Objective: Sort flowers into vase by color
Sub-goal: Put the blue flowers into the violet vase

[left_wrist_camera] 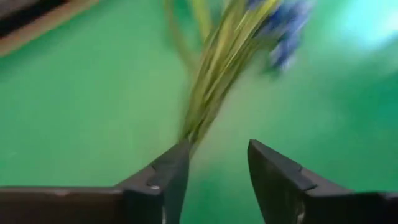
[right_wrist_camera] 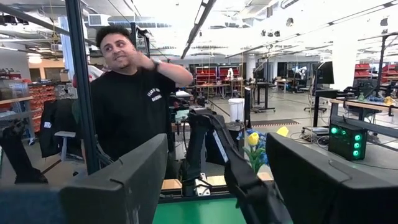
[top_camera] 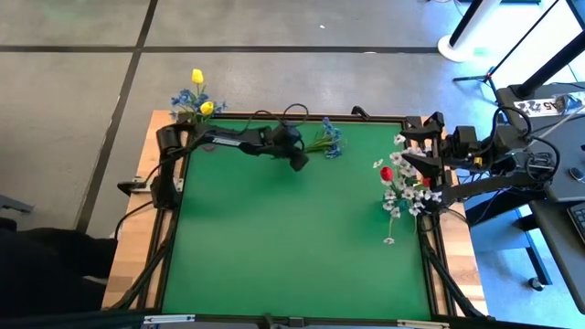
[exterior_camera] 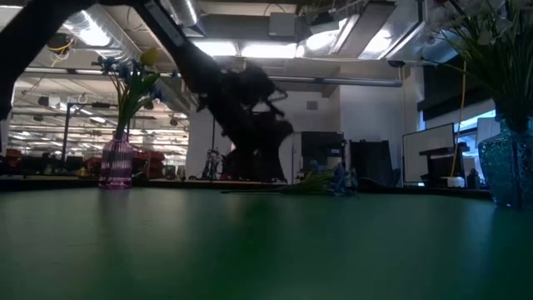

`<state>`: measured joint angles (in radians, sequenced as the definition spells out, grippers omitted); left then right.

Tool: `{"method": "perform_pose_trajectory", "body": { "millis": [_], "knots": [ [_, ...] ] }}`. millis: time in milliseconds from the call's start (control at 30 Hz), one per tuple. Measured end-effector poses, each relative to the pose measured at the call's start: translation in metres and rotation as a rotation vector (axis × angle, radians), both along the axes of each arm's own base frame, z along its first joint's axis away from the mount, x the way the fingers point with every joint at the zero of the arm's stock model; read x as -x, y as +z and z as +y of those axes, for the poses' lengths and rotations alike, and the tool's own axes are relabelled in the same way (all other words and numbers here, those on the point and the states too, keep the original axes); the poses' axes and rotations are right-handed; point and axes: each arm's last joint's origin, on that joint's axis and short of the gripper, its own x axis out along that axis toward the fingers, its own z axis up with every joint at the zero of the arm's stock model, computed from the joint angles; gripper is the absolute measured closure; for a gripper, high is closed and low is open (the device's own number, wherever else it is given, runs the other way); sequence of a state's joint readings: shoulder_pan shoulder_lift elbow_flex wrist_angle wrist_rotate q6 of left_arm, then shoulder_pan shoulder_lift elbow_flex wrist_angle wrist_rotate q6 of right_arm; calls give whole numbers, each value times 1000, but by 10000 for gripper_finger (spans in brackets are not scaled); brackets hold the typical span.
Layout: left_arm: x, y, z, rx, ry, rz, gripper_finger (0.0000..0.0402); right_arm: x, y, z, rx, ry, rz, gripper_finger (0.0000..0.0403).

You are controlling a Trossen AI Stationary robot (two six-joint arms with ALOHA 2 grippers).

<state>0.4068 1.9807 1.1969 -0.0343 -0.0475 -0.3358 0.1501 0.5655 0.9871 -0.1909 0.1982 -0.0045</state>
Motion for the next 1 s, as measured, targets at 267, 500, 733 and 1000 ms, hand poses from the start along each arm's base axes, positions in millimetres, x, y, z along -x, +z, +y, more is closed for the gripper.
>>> {"method": "perform_pose_trajectory", "body": {
  "millis": [267,500,733,1000],
  "knots": [
    [-2,-29,8,11,11,45,235,0,1,1,2,15,-6,130],
    [0,-30,-18,101,25,152,341,0,1,1,3,15,-5,130],
    [7,-13,-63,123,-57,300,385,-1,0,1,4,16,1,130],
    [33,24,-113,145,-47,434,390,-1,0,1,4,16,0,130]
  ]
}}
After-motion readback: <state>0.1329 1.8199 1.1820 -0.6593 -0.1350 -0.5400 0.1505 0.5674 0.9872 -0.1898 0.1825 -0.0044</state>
